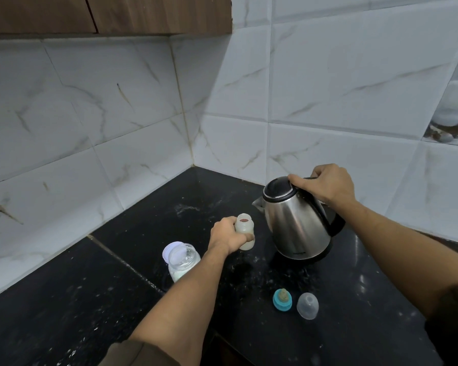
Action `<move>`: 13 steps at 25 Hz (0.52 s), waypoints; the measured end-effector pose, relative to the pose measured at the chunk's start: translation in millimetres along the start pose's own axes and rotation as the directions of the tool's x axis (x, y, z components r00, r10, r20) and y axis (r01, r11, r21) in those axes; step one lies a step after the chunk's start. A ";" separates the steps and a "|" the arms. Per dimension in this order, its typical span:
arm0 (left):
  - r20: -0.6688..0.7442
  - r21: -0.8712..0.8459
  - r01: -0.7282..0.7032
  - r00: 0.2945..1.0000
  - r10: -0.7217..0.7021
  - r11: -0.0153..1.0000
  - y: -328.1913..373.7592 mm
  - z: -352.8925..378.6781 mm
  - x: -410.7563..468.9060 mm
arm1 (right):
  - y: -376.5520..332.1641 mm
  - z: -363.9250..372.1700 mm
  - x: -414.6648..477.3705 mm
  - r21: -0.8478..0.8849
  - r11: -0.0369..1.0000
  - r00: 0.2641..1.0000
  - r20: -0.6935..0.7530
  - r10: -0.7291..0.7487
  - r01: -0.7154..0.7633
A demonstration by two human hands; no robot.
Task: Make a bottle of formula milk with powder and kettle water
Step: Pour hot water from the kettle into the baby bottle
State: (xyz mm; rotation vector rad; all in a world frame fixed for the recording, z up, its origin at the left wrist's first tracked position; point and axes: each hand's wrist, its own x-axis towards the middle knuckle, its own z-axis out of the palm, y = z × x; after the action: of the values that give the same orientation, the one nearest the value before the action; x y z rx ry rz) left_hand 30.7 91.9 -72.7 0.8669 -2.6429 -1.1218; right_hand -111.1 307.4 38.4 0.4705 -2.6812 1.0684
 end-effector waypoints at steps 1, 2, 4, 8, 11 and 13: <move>0.000 0.001 0.011 1.000 -0.011 1.000 -1.2 1.9 0.1 | 7.0 1.9 -1.3 0.049 0.998 0.999 -0.012 0.036 -0.035; 0.005 0.000 0.023 1.000 -0.023 1.000 -1.5 4.8 0.1 | 14.8 4.0 -2.7 0.091 0.994 0.997 -0.017 0.070 -0.068; 0.017 -0.001 0.046 0.999 -0.046 0.999 -1.7 10.3 -0.3 | 29.1 10.1 -5.7 0.143 0.983 0.993 -0.007 0.114 -0.112; 0.038 0.015 0.064 0.997 -0.065 0.998 -4.5 22.5 -0.3 | 53.2 22.9 -5.8 0.223 0.961 0.986 0.015 0.165 -0.164; 0.051 0.009 0.078 0.996 -0.078 0.997 -6.3 27.5 -1.3 | 66.7 29.0 -6.0 0.274 0.937 0.976 0.022 0.218 -0.216; 0.050 0.009 0.085 0.995 -0.086 0.996 -6.2 30.5 -1.0 | 74.3 31.0 -4.2 0.306 0.924 0.972 0.031 0.231 -0.229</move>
State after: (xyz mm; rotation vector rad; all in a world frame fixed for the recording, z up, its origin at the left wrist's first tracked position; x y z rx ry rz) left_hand 23.9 107.8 -98.6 0.9744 -2.6747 -1.1701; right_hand -137.2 337.6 -31.6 0.2011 -2.6205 1.5648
